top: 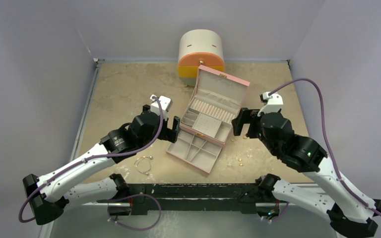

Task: Organize the mixed jewelry
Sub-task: Adjust the jewelry box at the center of the board.

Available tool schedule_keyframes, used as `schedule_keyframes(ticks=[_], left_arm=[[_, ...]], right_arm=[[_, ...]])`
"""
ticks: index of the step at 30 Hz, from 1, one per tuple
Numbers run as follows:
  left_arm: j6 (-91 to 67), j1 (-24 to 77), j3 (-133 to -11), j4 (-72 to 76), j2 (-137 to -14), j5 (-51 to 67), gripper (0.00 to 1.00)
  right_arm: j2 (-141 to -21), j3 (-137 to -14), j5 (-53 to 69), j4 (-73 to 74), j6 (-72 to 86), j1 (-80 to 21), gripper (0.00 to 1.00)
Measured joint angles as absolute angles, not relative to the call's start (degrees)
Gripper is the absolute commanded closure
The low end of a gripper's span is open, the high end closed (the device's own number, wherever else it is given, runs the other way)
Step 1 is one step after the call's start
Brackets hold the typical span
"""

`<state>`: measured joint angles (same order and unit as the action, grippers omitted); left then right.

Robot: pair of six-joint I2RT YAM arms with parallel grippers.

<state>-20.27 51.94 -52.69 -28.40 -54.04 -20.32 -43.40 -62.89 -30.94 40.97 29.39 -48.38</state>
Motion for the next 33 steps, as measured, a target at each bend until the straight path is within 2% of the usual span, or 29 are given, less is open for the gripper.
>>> schedule_keyframes(ticks=[8, 21, 27, 33], left_arm=[[-19.9, 51.9, -52.7, -28.6, -54.0, -21.2, 0.07], [-19.9, 51.9, -52.7, -28.9, -53.7, -22.8, 0.07], [-19.9, 51.9, -52.7, -29.0, -53.3, -23.9, 0.07], [-19.9, 51.9, -52.7, -29.5, -53.2, -25.0, 0.07]], right_arm=[[-51.1, -63.5, -32.0, 45.8, 33.4, -48.4, 0.01], [-53.2, -60.1, -33.5, 47.7, 38.6, -48.4, 0.02], [-56.3, -56.8, -33.6, 47.7, 43.7, -48.3, 0.09], [-58.8, -54.6, -33.5, 46.8, 49.1, -46.7, 0.20]])
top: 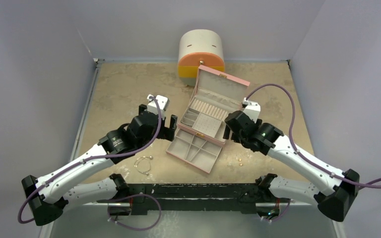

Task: Organize the mixed jewelry
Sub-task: Adjust the jewelry box at the center of the board.

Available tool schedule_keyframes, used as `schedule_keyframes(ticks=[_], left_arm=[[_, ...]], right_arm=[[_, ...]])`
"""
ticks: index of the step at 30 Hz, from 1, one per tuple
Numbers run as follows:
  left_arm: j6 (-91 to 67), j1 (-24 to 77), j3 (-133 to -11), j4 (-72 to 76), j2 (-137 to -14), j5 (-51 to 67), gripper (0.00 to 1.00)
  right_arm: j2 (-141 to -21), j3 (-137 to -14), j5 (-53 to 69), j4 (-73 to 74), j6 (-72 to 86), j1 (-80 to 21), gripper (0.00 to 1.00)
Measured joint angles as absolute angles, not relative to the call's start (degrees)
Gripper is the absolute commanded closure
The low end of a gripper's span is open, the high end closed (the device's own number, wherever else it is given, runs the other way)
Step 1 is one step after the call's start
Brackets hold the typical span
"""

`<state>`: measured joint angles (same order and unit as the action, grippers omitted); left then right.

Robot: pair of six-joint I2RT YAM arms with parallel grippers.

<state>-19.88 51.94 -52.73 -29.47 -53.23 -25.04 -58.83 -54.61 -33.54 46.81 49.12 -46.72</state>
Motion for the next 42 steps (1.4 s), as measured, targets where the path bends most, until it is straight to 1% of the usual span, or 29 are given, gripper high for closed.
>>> schedule_keyframes(ticks=[5, 13, 21, 24, 29, 35, 42], left_arm=[[-19.9, 51.9, -52.8, -29.9, -53.6, -26.2, 0.08], [-19.9, 51.9, -52.9, -30.9, -54.0, -27.8, 0.08], [-19.9, 51.9, -52.9, -31.2, -54.7, -29.3, 0.09], [-19.9, 51.9, -52.9, -31.3, -54.7, -29.8, 0.09], [-19.9, 51.9, -52.9, -31.4, -54.7, -30.3, 0.09], [-19.9, 51.9, -52.9, -31.4, -54.7, -30.5, 0.09], [-19.9, 51.9, -52.9, -31.4, -54.7, -30.5, 0.09]], right_arm=[[-62.7, -53.8, -33.1, 43.7, 52.5, -43.5, 0.33], [-65.3, -50.6, -28.7, 35.3, 54.1, -38.9, 0.41], [-72.6, -50.1, -24.0, 27.7, 54.3, -38.4, 0.53], [-73.6, -49.9, -23.2, 26.6, 54.4, -38.2, 0.58], [-73.6, -49.9, -23.0, 26.9, 54.5, -37.9, 0.61], [-73.2, -49.9, -23.4, 27.8, 55.3, -37.9, 0.60], [-68.7, -49.1, -23.5, 30.1, 56.1, -37.8, 0.60]])
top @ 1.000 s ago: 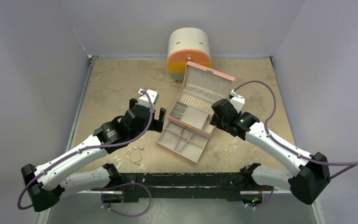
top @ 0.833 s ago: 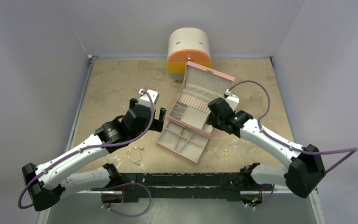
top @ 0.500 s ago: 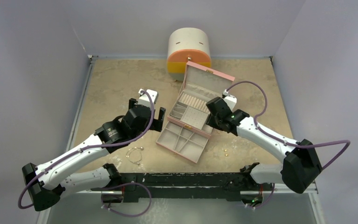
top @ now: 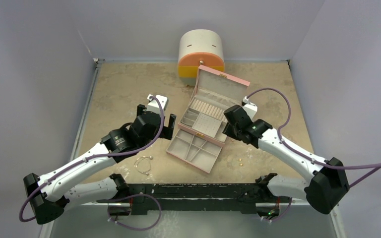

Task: Organize the mixed jewelry
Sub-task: Adjust the jewelry box at the center of the board.

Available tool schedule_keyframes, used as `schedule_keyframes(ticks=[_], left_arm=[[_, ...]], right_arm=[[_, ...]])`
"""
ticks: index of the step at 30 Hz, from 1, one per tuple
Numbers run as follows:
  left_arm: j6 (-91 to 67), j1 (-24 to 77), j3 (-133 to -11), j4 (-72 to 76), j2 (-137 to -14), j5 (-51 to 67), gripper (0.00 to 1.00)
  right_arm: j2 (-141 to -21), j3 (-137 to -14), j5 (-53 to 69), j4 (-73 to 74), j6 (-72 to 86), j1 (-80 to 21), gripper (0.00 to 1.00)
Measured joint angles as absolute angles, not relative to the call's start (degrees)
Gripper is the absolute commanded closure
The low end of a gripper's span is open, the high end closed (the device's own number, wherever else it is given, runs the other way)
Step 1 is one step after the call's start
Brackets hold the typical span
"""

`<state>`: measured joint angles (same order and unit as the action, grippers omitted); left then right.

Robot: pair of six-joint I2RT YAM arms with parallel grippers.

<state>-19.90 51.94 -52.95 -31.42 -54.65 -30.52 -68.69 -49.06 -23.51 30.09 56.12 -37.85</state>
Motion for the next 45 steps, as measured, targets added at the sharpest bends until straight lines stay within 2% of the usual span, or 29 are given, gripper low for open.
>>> schedule_keyframes(ticks=[14, 29, 45], left_arm=[[-19.9, 51.9, -53.0, -31.5, -54.7, -30.9, 0.10], [-19.9, 51.9, -53.0, -31.5, -55.2, -31.7, 0.10], [-19.9, 51.9, -53.0, -32.1, -55.4, -31.9, 0.10]], right_arm=[[-72.7, -48.1, -23.6, 29.0, 56.6, -37.9, 0.62], [-74.0, -48.1, -23.2, 28.9, 55.7, -37.8, 1.00], [-74.9, -49.2, -22.2, 28.8, 46.4, -37.8, 1.00]])
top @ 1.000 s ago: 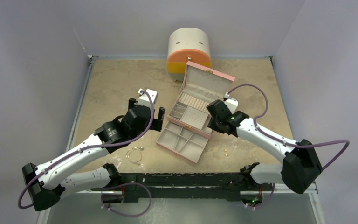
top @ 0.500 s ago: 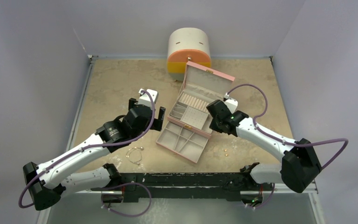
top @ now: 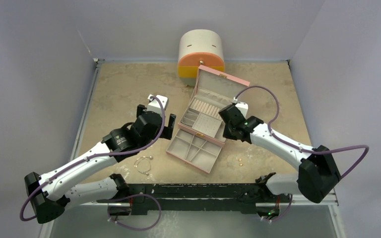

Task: Organize the mixed jewelry
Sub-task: Adjust the jewelry box at the center of the board.

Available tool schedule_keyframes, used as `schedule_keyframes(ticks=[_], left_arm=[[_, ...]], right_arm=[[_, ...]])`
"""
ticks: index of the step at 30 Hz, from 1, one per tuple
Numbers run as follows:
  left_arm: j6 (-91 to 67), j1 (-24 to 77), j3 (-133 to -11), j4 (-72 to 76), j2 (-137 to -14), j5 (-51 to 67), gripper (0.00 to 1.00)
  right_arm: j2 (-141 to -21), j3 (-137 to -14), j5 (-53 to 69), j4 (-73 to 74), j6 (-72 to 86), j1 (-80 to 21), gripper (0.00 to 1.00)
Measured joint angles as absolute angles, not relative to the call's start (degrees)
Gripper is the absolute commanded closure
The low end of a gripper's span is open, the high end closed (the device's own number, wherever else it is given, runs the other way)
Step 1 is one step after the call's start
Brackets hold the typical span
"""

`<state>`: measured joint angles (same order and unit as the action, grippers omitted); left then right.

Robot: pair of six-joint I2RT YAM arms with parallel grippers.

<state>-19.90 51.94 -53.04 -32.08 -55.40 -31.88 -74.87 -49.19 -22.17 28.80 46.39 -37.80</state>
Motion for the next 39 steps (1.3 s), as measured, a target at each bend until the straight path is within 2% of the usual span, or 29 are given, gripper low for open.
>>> schedule_keyframes(ticks=[10, 22, 39], left_arm=[[-19.9, 51.9, -53.0, -32.1, -55.4, -32.2, 0.10], [-19.9, 51.9, -53.0, -32.2, -55.4, -32.2, 0.11], [-19.9, 51.9, -53.0, -32.3, -55.4, -32.8, 0.11]], right_arm=[[-76.0, -50.2, -19.5, 28.7, 39.0, -37.3, 1.00], [-77.2, -49.3, -12.5, 19.4, 33.4, -37.3, 1.00], [-79.9, -52.3, -14.0, 21.6, 33.5, -32.7, 1.00]])
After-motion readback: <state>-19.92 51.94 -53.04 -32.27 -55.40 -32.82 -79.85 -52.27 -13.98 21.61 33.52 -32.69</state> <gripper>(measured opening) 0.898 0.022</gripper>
